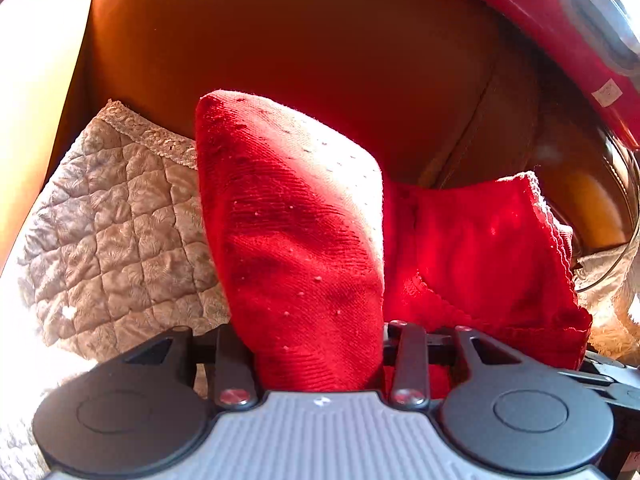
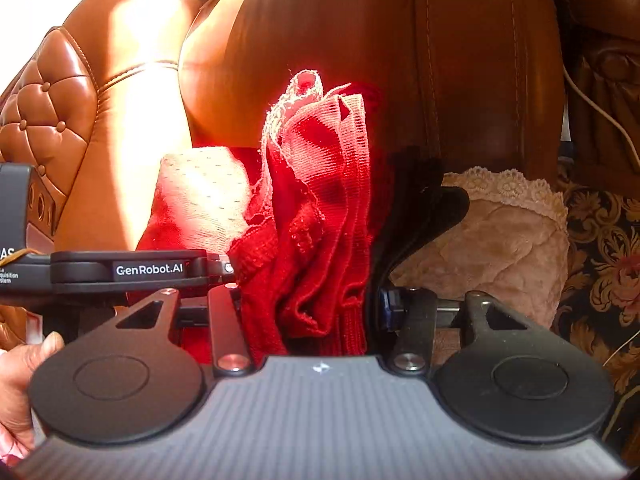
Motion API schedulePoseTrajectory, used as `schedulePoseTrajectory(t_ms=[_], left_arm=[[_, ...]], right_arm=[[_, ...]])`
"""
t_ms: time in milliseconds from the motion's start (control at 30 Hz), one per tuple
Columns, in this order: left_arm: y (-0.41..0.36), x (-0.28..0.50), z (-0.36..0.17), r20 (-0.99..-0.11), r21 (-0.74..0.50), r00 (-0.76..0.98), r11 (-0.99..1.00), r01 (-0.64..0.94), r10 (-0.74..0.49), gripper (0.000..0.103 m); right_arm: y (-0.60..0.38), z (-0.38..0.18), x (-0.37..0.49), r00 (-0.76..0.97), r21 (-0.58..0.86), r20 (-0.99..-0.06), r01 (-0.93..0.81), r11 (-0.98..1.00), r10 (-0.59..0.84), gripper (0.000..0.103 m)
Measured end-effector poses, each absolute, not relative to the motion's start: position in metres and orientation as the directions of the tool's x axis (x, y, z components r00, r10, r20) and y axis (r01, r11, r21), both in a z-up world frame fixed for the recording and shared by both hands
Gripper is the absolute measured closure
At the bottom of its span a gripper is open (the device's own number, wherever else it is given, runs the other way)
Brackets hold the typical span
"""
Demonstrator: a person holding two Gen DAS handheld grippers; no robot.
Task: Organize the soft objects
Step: 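Lift the red sweater stack with both grippers and carry it toward the suitcase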
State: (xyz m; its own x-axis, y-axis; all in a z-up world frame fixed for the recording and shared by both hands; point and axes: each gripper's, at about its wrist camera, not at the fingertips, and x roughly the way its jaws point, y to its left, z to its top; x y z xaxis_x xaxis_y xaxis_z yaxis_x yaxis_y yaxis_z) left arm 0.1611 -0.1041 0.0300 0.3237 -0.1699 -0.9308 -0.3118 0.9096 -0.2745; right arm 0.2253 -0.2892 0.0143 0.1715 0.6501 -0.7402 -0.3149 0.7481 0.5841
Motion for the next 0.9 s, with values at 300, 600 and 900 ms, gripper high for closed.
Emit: schedulePoseTrajectory(t_ms=[300, 600, 900], left_arm=[[-0.084, 0.160, 0.132, -0.932, -0.314, 0.313, 0.843, -0.436, -0.185, 0.060], [-0.097, 0.188, 0.263, -0.928, -0.332, 0.327, 0.794, -0.509, -0.179, 0.060], [-0.103, 0.225, 0.354, -0.888, -0.414, 0.422, 0.715, -0.562, -0.183, 0.061]], right_arm=[[-0.286, 0.115, 0.240, 0.071, 0.537, -0.795, -0.378, 0.754, 0.602, 0.046], [-0.284, 0.247, 0.284, 0.043, 0.471, -0.836, -0.453, 0.757, 0.547, 0.046], [-0.275, 0.353, 0.342, 0.057, 0.371, -0.868, -0.585, 0.721, 0.493, 0.046]])
